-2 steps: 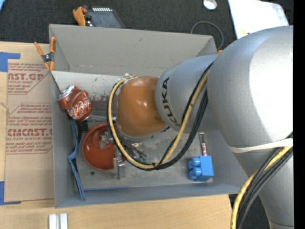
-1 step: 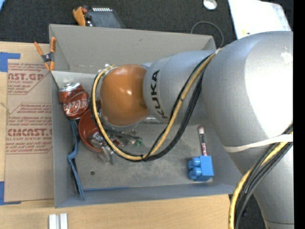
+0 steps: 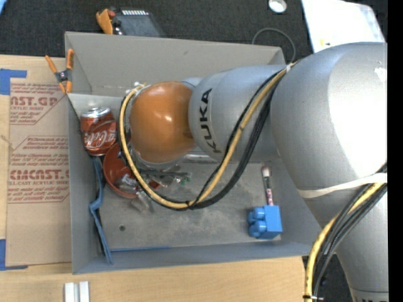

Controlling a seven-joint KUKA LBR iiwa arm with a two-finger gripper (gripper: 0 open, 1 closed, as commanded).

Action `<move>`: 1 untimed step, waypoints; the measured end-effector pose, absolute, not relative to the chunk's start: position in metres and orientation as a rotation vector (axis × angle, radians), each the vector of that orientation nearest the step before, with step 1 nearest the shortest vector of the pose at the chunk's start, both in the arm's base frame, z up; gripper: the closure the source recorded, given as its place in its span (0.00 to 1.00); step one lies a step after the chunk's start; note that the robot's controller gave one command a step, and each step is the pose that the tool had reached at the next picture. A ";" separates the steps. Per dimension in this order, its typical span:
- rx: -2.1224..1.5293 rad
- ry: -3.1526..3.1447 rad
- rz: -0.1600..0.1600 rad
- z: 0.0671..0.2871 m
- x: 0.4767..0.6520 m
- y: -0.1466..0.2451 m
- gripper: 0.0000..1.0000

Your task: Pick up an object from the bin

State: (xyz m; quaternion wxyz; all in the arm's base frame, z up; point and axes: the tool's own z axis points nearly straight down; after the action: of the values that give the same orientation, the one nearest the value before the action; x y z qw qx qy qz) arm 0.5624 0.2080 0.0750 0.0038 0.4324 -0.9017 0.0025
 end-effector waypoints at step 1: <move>1.584 -2.709 0.016 0.080 0.566 0.205 1.00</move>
Offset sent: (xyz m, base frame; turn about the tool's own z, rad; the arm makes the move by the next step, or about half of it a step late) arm 0.0035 -0.0022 0.0602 -0.1375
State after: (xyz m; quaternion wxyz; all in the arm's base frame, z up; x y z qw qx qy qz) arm 0.5662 0.2050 0.0800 0.0018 0.5047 -0.8633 0.0050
